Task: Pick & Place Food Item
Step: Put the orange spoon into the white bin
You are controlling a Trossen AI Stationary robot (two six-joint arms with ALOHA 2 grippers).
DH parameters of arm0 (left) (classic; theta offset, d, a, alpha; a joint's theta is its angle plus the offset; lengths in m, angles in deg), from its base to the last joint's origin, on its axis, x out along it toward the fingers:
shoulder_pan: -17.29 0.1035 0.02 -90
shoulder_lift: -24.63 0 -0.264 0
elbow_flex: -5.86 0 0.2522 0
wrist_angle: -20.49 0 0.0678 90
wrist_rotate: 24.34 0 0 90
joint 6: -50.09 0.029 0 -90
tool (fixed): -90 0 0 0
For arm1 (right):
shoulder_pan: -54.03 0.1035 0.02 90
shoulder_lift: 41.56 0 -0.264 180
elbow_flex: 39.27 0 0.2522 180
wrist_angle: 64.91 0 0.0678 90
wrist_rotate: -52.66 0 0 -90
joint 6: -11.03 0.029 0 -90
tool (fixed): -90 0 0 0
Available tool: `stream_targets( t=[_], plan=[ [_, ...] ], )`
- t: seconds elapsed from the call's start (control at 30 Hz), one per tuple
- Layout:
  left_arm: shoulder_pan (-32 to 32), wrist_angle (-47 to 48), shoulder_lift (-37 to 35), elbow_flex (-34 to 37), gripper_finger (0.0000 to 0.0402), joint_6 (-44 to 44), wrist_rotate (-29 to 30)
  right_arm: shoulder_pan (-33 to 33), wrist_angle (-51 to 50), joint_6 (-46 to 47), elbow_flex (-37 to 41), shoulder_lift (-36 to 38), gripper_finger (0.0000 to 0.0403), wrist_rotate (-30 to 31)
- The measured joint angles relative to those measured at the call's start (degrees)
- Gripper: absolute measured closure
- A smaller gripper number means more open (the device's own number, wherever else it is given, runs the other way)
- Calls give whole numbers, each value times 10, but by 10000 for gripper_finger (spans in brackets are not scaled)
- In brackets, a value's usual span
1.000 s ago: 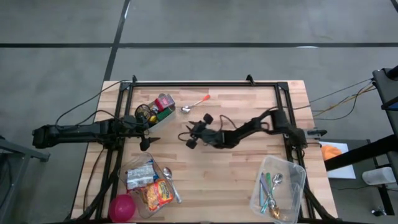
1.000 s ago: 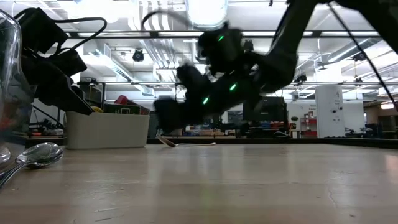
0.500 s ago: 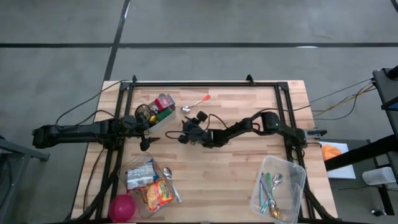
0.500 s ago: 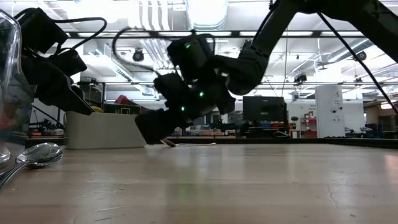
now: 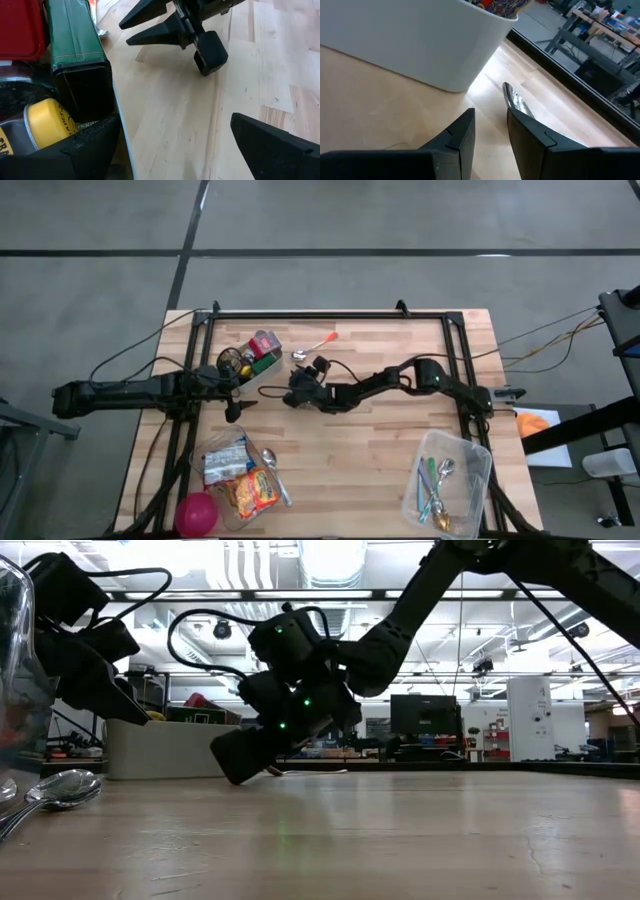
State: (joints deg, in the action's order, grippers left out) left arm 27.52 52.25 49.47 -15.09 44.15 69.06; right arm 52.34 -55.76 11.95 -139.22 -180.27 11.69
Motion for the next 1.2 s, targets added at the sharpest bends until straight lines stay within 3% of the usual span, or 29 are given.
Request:
stream_targets(
  t=[0.2,0.6,0.83,1.13,1.2],
  plan=[
    [0,0,0,0,18,0,0,-21,-1,-3,0,0,294,-60],
    [0,0,0,0,18,0,0,-61,-2,57,1,-7,294,-98],
    [0,0,0,0,18,0,0,-66,-8,42,-46,-42,296,-100],
    [0,0,0,0,18,0,0,-66,-52,60,-86,-60,386,-95],
    [0,0,0,0,18,0,0,-66,-54,60,-85,-60,389,-94]
  ],
)
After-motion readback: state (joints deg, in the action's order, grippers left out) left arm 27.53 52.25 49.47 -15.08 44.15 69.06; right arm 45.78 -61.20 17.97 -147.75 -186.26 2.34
